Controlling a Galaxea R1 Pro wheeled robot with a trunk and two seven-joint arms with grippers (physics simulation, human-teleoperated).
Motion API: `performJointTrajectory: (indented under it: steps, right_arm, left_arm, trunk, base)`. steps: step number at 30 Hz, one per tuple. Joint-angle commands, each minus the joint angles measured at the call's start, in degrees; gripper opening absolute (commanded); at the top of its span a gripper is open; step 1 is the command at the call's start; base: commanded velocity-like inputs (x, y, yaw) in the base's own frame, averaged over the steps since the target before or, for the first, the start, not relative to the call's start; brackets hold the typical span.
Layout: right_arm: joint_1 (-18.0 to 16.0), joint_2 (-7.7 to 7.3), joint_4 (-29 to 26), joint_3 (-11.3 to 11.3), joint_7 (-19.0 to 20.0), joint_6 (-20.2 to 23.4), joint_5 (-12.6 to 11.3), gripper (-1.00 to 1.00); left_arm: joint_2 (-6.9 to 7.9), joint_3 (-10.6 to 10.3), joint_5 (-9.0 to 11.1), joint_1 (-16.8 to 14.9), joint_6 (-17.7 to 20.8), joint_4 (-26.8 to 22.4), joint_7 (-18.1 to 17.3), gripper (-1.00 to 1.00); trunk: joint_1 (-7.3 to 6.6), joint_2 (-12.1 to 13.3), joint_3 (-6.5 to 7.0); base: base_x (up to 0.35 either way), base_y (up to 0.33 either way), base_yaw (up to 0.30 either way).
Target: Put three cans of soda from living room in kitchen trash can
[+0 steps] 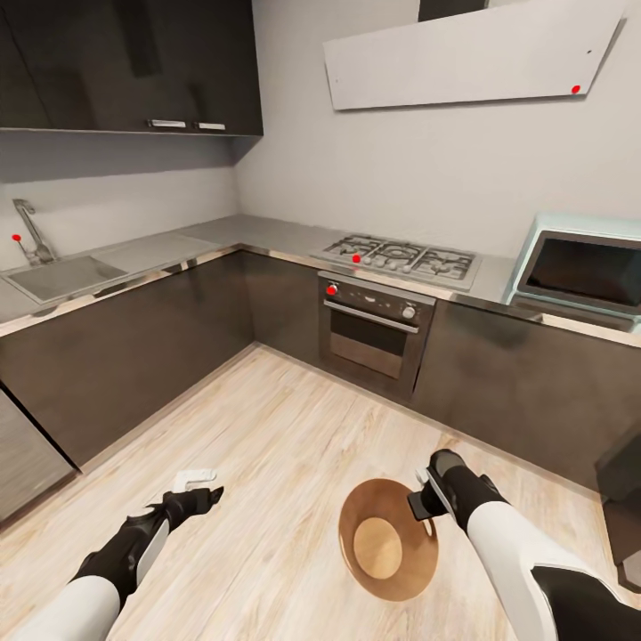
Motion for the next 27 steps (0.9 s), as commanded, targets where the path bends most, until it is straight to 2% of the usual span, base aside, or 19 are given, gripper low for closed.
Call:
performJointTrajectory:
  steps: [1,8,27]
  right_arm:
    - [0.0,0.12,0.0,-0.2,0.2,0.1,-1.0,-1.0]
    - [0.0,0.49,-0.1,-0.2,0.0,0.1,-1.0,-1.0]
    - [0.0,0.58,0.0,-0.2,-0.6,0.1,-1.0,-1.0]
  left_arm:
    - [-0.01,0.0,0.0,0.0,-0.1,0.0,0.0,1.0]
    - [-0.02,-0.1,0.0,0.1,-0.3,0.0,0.0,1.0]
    - [-0.02,-0.2,0.0,0.0,-0.4,-0.1,0.0,1.0]
  trunk:
    - [0.0,0.0,0.01]
    - [0.0,0.0,0.01]
    - [0.0,0.0,0.01]
  base:
    - [0.0,0.0,0.023]
    - [0.0,0.0,0.138]
    - [0.0,0.0,0.242]
